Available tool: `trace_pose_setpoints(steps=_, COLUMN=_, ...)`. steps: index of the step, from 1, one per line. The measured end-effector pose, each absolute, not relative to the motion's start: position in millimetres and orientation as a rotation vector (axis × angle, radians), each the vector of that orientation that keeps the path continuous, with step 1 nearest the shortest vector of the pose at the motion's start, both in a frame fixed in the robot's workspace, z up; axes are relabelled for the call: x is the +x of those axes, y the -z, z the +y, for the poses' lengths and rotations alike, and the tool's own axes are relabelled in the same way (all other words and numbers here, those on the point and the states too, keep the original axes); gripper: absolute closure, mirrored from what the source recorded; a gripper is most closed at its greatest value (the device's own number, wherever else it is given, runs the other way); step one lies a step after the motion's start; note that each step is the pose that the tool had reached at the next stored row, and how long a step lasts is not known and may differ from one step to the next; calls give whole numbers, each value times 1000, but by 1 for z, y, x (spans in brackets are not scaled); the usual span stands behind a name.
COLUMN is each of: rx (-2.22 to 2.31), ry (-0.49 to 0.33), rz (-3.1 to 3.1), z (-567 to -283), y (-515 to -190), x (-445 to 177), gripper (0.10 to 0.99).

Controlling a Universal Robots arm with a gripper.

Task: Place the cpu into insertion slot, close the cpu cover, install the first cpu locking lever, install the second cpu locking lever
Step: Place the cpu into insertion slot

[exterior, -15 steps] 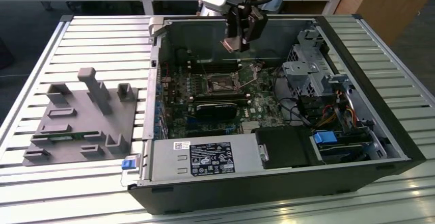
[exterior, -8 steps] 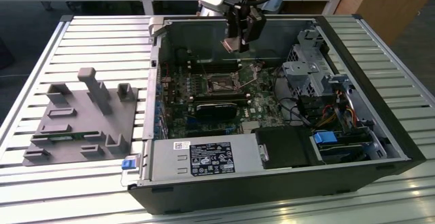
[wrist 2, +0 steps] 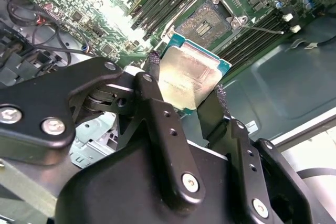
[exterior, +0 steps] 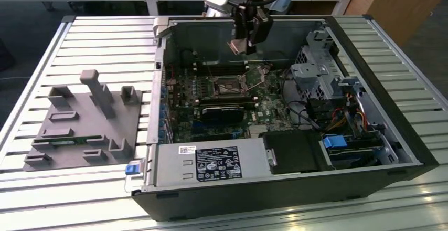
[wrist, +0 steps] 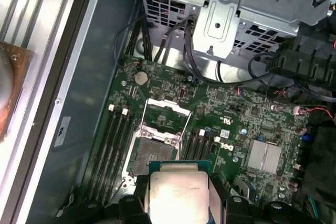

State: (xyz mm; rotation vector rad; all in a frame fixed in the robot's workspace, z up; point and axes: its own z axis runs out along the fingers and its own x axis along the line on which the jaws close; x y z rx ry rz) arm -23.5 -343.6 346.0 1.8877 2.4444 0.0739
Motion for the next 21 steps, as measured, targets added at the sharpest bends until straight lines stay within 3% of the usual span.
trace_pose_setpoints(steps=21, rx=1995, ry=-70, rz=2355, z=-344, y=-344, x=-24, gripper=549)
